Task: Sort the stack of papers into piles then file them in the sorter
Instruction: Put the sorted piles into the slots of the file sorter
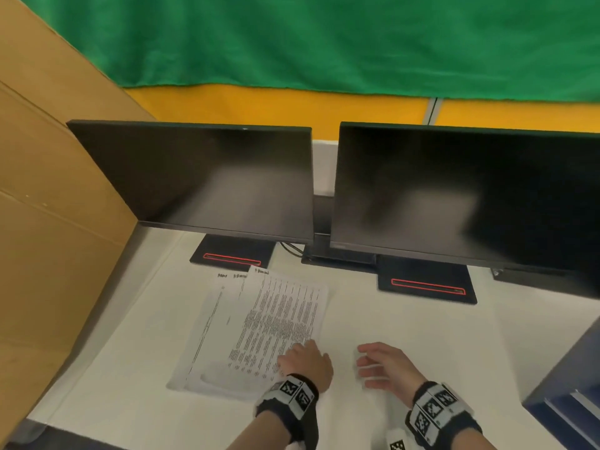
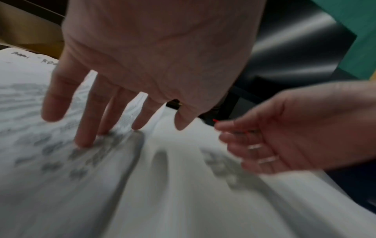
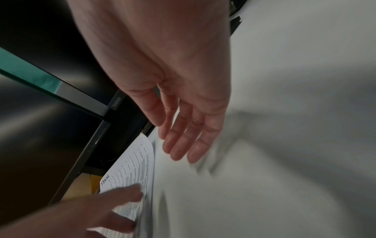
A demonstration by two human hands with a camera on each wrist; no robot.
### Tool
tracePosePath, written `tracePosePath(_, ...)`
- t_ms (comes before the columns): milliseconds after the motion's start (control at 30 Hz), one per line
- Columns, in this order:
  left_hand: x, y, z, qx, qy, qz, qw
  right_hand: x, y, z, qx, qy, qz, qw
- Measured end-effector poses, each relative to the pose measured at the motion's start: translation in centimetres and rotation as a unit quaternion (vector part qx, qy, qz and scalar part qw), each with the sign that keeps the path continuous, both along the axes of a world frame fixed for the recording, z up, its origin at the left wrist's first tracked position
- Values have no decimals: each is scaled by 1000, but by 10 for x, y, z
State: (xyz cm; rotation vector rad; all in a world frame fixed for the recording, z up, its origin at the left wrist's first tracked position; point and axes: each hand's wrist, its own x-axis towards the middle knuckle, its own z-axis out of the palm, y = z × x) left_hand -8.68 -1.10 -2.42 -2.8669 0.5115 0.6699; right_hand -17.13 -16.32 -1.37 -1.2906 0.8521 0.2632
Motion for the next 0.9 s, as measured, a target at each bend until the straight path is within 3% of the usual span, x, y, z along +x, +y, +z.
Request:
tracePosePath(100,46,17,8,-65,-47,70,994,5,2,-3,-24,11,-3,1000)
tracePosePath(200,105,75,-1,-70,-100,210,970,14,10,-4,-39,15,3,999)
tracePosePath(267,129,119,-15,-74,-81,324,940,23,18,-3,-27,15,9,999)
tracePosePath(333,137,143,-21,-115,-49,386,914,33,25,-6,-9,22,1,1000)
tracePosePath(533,134,117,-9,-215,18,360,908,61,39,0,-6,59,-12,998)
tracePosePath(700,92,46,-14,-263,92,340,898,70,38,0,-146,148,68,976)
tracePosePath(800,74,17,-5,-287,138,346,882,57,19,-2,-181,186,5,966)
tracePosePath(900,59,1,3,-358,166,298,869,41,-4,-14,-145,137,-47,979)
